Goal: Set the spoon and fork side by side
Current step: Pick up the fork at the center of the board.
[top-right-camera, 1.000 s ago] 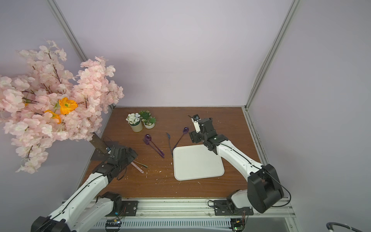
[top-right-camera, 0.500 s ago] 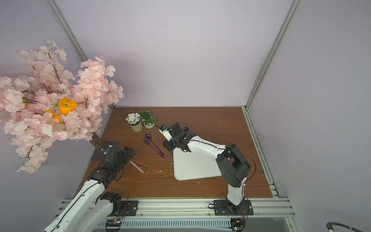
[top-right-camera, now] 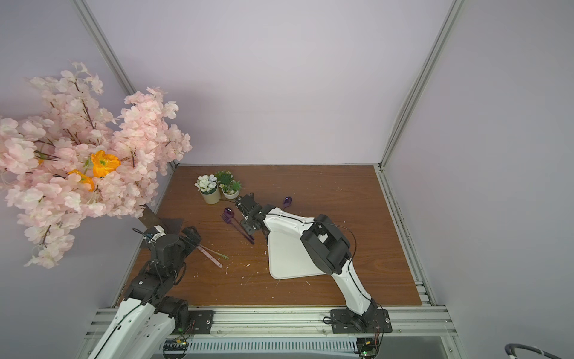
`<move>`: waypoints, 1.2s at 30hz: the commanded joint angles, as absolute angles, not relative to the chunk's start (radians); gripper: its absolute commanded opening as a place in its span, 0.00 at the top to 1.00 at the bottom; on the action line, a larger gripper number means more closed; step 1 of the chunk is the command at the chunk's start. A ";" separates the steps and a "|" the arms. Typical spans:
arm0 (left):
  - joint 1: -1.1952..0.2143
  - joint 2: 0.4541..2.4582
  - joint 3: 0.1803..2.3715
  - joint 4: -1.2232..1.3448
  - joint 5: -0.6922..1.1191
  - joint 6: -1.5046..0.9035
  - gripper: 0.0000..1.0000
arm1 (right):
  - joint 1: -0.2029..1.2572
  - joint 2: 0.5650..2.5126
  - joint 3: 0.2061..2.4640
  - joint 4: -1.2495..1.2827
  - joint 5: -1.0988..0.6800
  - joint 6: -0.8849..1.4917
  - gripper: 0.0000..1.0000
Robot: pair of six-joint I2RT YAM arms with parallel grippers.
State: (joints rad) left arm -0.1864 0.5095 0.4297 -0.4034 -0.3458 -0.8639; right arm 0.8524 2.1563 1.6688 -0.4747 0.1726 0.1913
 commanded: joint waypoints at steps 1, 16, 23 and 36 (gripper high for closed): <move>-0.176 0.504 0.425 -0.414 -0.372 -0.826 0.01 | 0.826 2.133 1.666 -0.515 0.312 0.312 0.58; -0.176 0.497 0.426 -0.412 -0.393 -0.797 0.00 | 0.804 2.290 1.805 -0.573 0.272 0.354 0.62; -0.176 0.500 0.426 -0.410 -0.386 -0.799 0.01 | 0.802 2.313 1.779 -0.552 0.247 0.378 0.66; -0.176 0.500 0.438 -0.408 -0.368 -0.795 0.00 | 0.785 2.307 1.782 -0.467 0.173 0.438 0.96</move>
